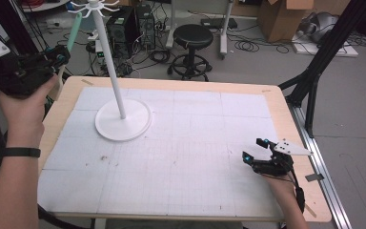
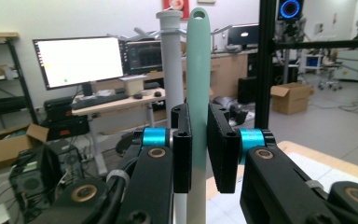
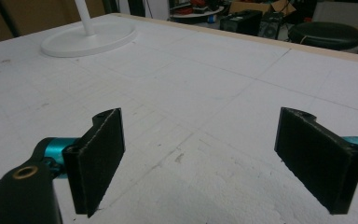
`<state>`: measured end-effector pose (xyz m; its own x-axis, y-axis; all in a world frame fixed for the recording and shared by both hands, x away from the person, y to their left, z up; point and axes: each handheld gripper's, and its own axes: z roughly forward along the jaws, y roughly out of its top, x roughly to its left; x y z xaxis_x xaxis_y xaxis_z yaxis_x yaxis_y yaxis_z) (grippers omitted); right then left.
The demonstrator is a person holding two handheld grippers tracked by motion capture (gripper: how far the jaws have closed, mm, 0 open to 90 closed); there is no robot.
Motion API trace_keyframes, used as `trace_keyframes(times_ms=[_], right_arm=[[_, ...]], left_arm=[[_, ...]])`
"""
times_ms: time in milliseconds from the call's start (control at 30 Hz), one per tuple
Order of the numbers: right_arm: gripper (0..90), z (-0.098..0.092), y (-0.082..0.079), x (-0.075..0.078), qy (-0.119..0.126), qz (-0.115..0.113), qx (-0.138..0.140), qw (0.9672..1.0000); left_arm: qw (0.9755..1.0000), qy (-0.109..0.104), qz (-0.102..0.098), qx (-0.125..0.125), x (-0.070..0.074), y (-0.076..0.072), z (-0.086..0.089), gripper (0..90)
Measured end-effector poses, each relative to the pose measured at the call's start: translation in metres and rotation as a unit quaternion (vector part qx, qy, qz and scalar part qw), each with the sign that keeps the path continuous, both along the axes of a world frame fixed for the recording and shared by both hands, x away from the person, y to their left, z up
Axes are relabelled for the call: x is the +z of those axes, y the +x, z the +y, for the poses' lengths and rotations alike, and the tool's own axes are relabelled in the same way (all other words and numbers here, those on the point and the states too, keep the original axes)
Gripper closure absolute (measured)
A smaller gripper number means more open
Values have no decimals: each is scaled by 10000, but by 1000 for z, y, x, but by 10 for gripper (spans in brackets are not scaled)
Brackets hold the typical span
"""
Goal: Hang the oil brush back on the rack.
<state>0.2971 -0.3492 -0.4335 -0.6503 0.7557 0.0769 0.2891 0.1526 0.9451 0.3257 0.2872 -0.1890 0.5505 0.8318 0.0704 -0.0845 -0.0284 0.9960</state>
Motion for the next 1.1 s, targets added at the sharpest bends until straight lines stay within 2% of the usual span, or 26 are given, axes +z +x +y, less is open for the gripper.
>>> trace_keyframes(times_ms=[67, 433, 667, 933, 1100], right_arm=[[153, 0, 0, 0, 14, 1, 4, 10000], [153, 0, 0, 0, 16, 7, 4, 10000], [153, 0, 0, 0, 20, 11, 3, 10000], [153, -1, 0, 0, 23, 6, 10, 10000], [153, 0, 0, 0, 12, 9, 19, 10000]], left_arm=[[10000, -2, 12, -49, 0, 1, -1, 808], [9997, 198, 53, 121, -2, 5, -6, 807], [9993, 253, 70, 277, -3, 9, -9, 807], [9989, 191, 88, 419, -5, 15, -11, 806], [9990, 153, 145, 389, -7, 19, -11, 805]])
